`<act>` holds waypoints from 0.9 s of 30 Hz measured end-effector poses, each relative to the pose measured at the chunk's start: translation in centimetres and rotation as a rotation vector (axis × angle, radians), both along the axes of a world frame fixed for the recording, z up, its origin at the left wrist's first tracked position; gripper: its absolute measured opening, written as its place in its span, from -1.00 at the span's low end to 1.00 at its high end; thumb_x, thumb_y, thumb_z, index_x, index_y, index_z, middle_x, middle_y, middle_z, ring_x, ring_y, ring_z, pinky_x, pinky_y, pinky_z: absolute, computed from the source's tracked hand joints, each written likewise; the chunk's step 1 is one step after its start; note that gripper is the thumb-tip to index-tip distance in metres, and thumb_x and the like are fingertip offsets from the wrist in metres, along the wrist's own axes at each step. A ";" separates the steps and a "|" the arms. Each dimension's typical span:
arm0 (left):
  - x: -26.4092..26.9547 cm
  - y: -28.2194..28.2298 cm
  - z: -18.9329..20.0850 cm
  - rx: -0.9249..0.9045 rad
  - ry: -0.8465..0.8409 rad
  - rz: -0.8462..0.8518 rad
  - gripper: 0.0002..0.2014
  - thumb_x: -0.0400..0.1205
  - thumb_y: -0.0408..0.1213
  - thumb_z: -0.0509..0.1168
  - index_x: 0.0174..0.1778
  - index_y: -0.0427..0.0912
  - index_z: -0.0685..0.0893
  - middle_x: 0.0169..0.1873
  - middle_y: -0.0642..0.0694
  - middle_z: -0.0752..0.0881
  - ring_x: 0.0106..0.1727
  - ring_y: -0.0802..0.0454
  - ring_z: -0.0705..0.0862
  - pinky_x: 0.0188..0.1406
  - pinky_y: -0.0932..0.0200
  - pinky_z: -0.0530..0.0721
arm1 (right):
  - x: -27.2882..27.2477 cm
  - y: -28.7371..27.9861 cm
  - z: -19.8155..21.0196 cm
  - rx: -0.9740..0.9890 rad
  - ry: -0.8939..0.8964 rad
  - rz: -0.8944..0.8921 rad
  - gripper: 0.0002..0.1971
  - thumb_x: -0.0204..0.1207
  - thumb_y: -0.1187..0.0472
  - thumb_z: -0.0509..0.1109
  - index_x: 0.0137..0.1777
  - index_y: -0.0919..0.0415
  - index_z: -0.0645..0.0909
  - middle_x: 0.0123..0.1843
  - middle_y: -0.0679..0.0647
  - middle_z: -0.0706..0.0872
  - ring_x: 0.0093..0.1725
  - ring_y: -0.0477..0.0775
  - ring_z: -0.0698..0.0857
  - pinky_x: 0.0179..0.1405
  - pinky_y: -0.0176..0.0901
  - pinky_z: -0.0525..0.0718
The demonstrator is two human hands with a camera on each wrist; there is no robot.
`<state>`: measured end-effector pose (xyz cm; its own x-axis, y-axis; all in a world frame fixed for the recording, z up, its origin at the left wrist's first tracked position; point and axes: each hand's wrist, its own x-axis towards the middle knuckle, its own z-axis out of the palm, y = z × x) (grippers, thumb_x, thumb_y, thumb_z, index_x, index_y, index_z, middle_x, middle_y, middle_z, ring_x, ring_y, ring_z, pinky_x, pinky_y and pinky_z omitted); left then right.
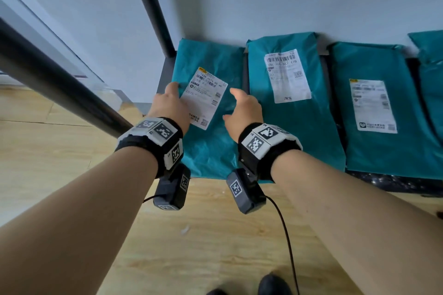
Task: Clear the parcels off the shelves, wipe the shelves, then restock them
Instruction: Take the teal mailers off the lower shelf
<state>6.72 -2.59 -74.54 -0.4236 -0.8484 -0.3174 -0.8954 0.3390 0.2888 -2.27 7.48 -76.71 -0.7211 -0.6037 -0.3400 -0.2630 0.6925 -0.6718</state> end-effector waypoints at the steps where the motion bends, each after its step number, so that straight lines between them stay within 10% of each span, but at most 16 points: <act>1: 0.1 0.1 0.1 0.001 0.014 0.014 -0.63 0.74 -0.22 -0.01 0.50 0.02 0.27 0.21 -0.23 0.54 -0.19 -0.06 0.40 -0.27 0.07 0.32 | -0.1 0.0 0.2 0.002 -0.019 -0.017 -0.38 0.52 0.36 0.36 0.57 0.09 0.30 0.40 0.20 0.48 0.37 0.19 0.50 0.30 -0.16 0.46; 19: 4.3 3.7 3.3 -0.034 0.179 0.068 -0.74 0.65 -0.43 0.15 0.25 -0.18 0.44 0.10 -0.23 0.64 -0.01 -0.22 0.61 -0.16 0.06 0.43 | 0.7 3.0 3.0 -0.063 -0.047 -0.171 -0.63 0.48 0.41 0.32 0.23 0.06 0.54 0.29 0.06 0.59 0.35 0.12 0.49 0.04 -0.30 0.37; 27: 6.6 10.6 11.0 0.040 0.157 -0.073 -0.76 0.60 -0.29 0.27 0.18 -0.12 0.51 0.06 -0.18 0.70 0.02 -0.20 0.65 -0.20 0.10 0.46 | 2.1 11.5 10.3 -0.011 -0.029 -0.195 -0.67 0.50 0.36 0.36 0.24 0.10 0.55 0.19 0.03 0.61 0.24 0.06 0.56 -0.04 -0.38 0.36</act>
<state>13.28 8.01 -63.51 -0.5309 -0.8015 -0.2754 -0.8115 0.3871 0.4377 -0.21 18.97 -66.42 -0.8146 -0.4575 -0.3565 -0.1051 0.7209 -0.6850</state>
